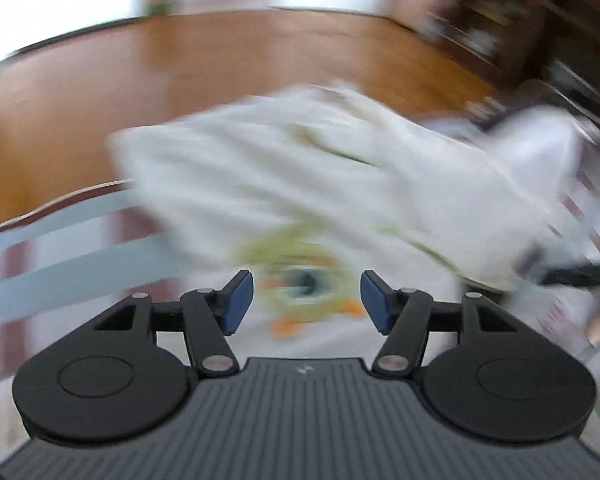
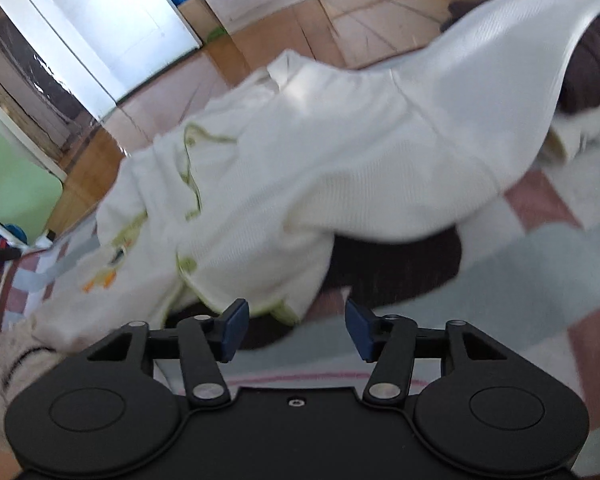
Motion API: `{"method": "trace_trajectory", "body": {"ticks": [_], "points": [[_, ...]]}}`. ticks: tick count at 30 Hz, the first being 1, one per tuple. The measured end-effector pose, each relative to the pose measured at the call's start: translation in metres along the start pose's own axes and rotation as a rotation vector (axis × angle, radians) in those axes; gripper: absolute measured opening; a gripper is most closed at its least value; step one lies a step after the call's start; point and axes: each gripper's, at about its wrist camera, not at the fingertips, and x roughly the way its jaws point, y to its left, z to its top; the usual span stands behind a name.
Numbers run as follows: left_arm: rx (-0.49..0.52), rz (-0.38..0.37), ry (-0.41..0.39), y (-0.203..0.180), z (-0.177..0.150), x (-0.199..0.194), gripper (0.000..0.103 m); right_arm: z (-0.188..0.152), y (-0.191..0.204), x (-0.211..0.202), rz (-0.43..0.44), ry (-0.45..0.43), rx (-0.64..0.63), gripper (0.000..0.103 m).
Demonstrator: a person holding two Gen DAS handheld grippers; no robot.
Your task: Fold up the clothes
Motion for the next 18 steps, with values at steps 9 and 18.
{"method": "trace_trajectory", "body": {"ticks": [9, 18], "points": [[0.336, -0.073, 0.183, -0.095, -0.019, 0.07, 0.069, -0.003, 0.017, 0.04, -0.021, 0.035, -0.168, 0.067], [0.265, -0.08, 0.264, -0.074, -0.011, 0.106, 0.01, 0.022, 0.031, 0.027, 0.067, -0.087, -0.312, 0.023]]}}
